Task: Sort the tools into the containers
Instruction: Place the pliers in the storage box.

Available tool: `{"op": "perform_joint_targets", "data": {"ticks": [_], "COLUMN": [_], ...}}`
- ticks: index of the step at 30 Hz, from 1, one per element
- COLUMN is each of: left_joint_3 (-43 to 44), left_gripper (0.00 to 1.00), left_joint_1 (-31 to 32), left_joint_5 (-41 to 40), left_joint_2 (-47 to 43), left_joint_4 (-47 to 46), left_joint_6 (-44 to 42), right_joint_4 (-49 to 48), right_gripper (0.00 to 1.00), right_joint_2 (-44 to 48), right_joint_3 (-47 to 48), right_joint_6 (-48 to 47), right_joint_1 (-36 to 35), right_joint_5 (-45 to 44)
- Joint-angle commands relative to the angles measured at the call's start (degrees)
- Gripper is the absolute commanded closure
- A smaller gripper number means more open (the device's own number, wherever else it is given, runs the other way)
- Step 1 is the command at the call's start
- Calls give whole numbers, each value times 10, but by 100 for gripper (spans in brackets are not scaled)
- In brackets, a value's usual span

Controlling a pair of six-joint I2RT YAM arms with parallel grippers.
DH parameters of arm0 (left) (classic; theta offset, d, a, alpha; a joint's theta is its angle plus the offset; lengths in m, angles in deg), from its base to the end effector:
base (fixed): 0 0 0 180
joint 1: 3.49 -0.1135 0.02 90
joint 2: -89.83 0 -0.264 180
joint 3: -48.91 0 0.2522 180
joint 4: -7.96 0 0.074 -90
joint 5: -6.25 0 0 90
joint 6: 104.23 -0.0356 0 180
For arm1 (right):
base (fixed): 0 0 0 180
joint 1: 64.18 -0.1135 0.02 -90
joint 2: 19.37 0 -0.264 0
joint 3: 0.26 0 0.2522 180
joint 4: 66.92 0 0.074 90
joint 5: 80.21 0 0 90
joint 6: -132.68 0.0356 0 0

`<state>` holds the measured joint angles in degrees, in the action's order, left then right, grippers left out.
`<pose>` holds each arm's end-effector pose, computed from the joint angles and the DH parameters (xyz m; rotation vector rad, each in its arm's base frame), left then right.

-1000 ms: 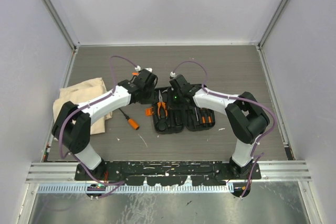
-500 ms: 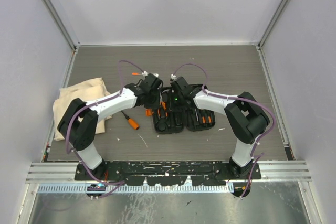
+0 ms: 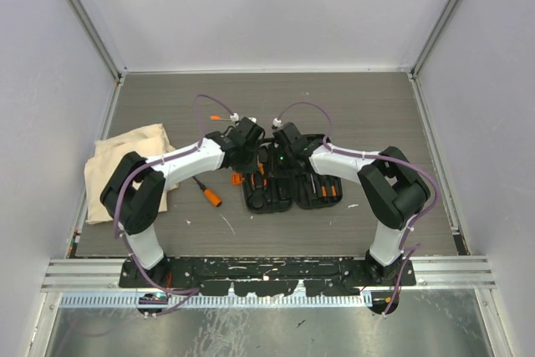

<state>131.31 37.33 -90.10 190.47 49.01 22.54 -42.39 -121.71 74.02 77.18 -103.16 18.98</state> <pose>0.2781 -0.2350 0.2000 0.0530 2.6355 -0.3395 0.2804 0.2342 0.1661 -0.1739 2.6192 0.7005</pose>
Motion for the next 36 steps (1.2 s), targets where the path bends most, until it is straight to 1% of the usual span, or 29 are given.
{"op": "perform_joint_targets", "data": {"ticks": [1, 8, 21, 29, 36], "left_joint_3": [39, 69, 49, 60, 50], "left_gripper": [87, 85, 86, 88, 97], "left_joint_1": [0, -13, -16, -16, -16], "left_joint_5": [-25, -40, -27, -13, -13], "left_joint_2": [9, 23, 40, 70, 77], "left_joint_4": [2, 18, 22, 25, 40], "left_joint_6": [-10, -11, -19, -36, -34], "right_joint_4": [-14, -18, -18, -16, -5], "right_gripper": [80, 80, 80, 80, 80], "right_joint_2": [4, 3, 1, 0, 0], "right_joint_3": [-16, -20, -17, -15, -16], "right_joint_6": [9, 14, 15, 15, 17], "right_joint_1": [-1, -2, -2, -2, -2], "right_joint_5": [-3, 3, 4, 6, -3]}}
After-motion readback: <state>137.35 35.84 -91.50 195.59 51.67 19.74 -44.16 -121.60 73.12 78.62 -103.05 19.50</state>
